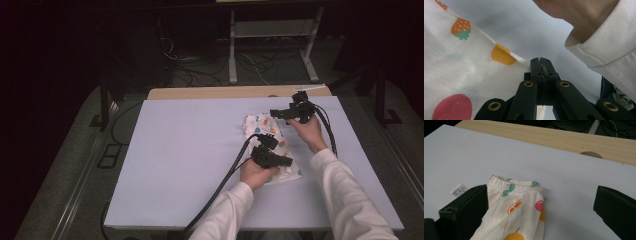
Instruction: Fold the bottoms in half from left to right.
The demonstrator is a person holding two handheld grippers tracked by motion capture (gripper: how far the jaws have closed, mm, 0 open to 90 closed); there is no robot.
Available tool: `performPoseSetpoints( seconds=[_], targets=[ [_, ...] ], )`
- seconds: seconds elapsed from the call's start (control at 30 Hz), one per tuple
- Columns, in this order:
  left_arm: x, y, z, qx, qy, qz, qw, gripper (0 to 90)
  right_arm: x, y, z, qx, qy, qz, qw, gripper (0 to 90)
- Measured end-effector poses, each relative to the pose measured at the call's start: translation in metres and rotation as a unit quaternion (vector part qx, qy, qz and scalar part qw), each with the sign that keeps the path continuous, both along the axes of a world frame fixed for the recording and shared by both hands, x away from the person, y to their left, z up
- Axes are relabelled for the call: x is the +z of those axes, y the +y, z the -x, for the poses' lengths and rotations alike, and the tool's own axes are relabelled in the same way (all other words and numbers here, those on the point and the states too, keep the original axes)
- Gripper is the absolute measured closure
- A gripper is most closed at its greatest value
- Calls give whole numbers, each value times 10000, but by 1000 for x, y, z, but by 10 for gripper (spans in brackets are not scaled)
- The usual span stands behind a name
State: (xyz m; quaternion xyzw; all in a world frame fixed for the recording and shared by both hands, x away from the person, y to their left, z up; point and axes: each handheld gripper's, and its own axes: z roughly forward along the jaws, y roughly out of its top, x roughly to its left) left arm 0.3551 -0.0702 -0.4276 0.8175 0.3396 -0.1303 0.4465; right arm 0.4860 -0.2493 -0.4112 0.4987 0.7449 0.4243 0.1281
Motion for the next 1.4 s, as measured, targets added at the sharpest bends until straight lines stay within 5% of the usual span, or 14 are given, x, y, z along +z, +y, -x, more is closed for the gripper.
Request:
performPoseSetpoints(
  seconds=[0.77, 0.87, 1.07, 1.4],
  targets=[
    [-14, -28, 0, 39, 181, -137, 9997, 889, 0, -17, 9, -71, 130, -53, 9999, 0],
    [-16, -29, -1, -7, 346, 56, 9994, 682, -1, -19, 10, -81, 130, -62, 9999, 0],
    [-9, -23, 0, 125, 42, -56, 9999, 363, -2, -21, 13, -73, 110, -103, 9999, 0],
    [-1, 1, -4, 167, -230, 9, 9996, 89, 0, -20, 20, 22, 55, -206, 9998, 0]
  ],
)
